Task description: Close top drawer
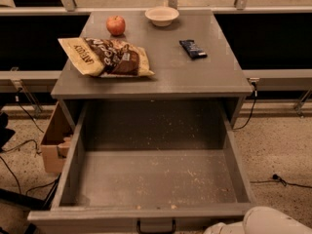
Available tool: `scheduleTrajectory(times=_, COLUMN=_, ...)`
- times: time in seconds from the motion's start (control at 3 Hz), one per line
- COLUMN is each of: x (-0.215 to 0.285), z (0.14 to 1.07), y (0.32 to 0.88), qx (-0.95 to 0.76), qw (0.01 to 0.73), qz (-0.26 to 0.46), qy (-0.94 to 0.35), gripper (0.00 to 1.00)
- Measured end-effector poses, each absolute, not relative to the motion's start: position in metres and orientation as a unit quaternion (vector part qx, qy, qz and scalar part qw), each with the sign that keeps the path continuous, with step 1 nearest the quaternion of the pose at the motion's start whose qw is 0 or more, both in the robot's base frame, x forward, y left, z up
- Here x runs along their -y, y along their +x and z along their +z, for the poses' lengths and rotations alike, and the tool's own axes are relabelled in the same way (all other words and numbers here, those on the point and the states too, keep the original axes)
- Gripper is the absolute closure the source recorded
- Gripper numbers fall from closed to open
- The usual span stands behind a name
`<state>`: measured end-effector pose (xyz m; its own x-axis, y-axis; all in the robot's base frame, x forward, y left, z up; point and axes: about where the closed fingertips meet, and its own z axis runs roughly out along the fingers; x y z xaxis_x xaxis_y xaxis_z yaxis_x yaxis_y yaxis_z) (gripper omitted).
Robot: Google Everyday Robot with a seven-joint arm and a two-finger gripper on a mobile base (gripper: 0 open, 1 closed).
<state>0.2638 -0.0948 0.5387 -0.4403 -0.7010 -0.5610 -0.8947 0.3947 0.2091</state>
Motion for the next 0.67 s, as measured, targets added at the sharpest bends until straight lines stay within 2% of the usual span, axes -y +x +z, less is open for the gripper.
scheduleTrajectory(times=0.33, x=0.095, z=0.539, y=0.264, qx=-0.812, qw=0.196, qz=0.247, qy=-0.491, gripper=1.0)
scheduleTrajectory(times=0.67, x=0.106, z=0.535, y=0.302, qx=-0.81, qw=0.201, qz=0.235, qy=-0.498, gripper=1.0)
